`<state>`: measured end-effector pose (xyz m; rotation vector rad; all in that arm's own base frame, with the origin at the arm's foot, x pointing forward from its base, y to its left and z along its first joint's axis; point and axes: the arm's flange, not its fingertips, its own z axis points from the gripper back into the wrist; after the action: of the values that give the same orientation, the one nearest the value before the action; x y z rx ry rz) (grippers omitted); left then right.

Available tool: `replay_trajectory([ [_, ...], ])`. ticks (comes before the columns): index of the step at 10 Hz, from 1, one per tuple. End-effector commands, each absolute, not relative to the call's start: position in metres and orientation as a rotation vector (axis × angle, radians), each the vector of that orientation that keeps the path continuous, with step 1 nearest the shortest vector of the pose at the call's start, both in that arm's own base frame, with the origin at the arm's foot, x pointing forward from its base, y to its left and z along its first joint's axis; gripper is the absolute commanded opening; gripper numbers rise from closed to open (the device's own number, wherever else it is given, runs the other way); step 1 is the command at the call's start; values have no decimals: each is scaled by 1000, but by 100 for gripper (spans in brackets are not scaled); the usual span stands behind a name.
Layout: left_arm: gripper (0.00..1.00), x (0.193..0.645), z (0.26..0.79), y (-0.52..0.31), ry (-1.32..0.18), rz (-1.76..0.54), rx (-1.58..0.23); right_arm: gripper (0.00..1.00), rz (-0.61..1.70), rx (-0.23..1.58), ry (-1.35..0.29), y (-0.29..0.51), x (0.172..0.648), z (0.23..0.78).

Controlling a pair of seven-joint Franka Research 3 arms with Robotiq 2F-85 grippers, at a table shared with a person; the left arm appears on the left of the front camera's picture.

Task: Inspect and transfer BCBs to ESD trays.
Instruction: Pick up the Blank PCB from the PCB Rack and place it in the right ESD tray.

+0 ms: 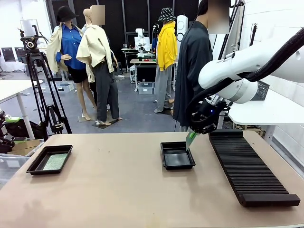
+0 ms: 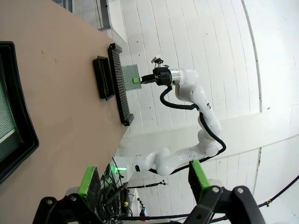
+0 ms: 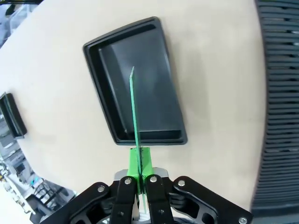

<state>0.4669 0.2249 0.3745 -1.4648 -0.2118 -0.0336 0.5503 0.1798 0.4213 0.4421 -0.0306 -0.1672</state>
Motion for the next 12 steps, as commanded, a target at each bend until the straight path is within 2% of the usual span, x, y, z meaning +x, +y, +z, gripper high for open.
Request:
replay_trajectory([
  [1,100,468,377,225,-219,-36,-1465,0,-121,509,-54,187,551,407],
  [12,100,468,377,225,-219,-36,-1465,0,-76,528,-65,242,560,356],
])
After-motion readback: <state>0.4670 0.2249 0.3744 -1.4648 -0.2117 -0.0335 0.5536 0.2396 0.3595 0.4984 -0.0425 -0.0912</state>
